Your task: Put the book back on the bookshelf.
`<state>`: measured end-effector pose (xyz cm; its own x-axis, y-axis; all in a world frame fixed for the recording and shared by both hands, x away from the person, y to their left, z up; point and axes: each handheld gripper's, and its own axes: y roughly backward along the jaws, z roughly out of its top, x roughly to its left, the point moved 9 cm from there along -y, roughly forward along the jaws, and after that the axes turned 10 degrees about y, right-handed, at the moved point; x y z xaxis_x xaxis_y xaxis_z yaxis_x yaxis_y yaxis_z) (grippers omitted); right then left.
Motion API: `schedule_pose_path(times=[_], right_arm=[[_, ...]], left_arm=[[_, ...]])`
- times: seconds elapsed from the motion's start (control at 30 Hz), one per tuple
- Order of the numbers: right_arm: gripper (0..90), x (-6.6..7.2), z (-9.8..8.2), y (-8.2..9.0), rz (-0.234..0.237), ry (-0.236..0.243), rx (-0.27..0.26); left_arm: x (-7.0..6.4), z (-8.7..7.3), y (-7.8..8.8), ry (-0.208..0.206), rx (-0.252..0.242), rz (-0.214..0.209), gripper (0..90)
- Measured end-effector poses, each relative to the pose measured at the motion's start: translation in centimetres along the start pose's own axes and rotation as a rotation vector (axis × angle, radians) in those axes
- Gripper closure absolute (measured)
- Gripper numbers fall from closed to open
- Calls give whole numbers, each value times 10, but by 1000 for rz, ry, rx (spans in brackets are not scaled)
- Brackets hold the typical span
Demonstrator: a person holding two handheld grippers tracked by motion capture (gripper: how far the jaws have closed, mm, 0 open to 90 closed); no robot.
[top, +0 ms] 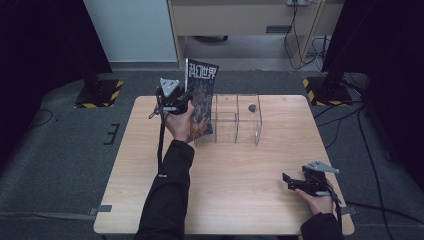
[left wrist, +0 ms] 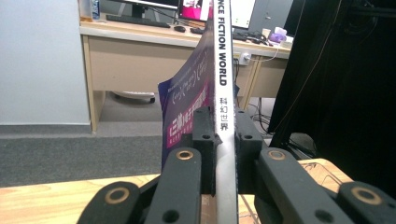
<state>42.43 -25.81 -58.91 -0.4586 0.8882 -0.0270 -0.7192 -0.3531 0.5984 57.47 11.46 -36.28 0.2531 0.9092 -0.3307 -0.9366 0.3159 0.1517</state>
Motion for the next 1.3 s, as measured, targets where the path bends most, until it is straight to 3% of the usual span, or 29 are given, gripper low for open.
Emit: schedule_pose_path(times=[0.53, 0.7, 0.93, 1.3], right_arm=[[112, 1, 0, 0, -2, 11, 1], [113, 1, 0, 0, -3, 16, 1], [114, 2, 0, 0, -3, 20, 2], [114, 3, 0, -1, -1, 18, 8]], left_arm=[[2, -26, 10, -5, -19, -30, 823], [4, -32, 17, 19, -32, -45, 822], [1, -39, 31, 3, -38, -66, 821], [8, -62, 56, -39, 36, -101, 820]])
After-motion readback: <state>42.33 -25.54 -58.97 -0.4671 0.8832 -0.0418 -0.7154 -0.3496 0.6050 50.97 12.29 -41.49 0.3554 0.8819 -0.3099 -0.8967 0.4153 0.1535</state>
